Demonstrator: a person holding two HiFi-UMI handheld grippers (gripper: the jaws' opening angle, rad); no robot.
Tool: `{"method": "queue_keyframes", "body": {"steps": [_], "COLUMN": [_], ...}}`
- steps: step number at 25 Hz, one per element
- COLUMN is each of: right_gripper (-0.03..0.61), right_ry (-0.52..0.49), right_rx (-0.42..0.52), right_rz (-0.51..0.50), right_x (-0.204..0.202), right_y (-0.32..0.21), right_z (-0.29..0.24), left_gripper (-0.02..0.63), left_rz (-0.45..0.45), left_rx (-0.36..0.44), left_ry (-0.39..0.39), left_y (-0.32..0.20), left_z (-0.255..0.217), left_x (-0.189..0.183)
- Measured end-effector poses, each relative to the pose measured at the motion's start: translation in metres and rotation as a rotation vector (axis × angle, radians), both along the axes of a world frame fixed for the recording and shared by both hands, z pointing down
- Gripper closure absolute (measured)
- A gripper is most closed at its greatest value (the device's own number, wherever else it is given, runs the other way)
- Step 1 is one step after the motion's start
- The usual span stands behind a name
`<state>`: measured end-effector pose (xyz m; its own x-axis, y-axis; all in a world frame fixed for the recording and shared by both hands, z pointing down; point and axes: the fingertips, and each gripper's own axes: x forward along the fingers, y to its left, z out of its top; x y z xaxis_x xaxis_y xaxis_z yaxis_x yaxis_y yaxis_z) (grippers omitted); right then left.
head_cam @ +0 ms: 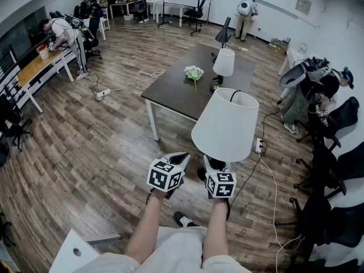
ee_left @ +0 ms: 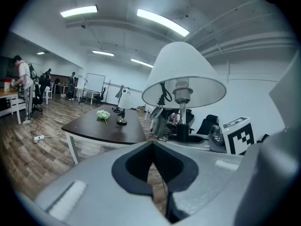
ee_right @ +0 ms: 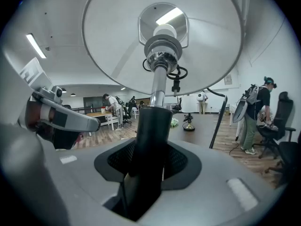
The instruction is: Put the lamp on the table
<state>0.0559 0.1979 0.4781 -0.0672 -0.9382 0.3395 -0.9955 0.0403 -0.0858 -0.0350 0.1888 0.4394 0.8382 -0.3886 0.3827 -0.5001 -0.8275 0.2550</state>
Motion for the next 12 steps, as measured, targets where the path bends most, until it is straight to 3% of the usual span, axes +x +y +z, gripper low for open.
{"method": "queue_keyframes", "body": {"steps": [5, 12], "right_gripper": [0.397, 0.397], "right_ry": [-0.01, -0.005], "right_rx": [0.025, 0.03], "right_rz": [0.004, -0.044], "right_x": [0.003, 0.002], "right_y": [-0.001, -0.02], "right_z": [-0.001, -0.001], "left_gripper": [0.612, 0.612], "left_rz": [0.038, -0.08], "left_rx": [0.001, 0.029], "left_ry": [-0.079, -0.074], "left_y": [0.011, -0.021], "left_z": [0.026, 0.011], "left_x": [0.001, -0.004]}}
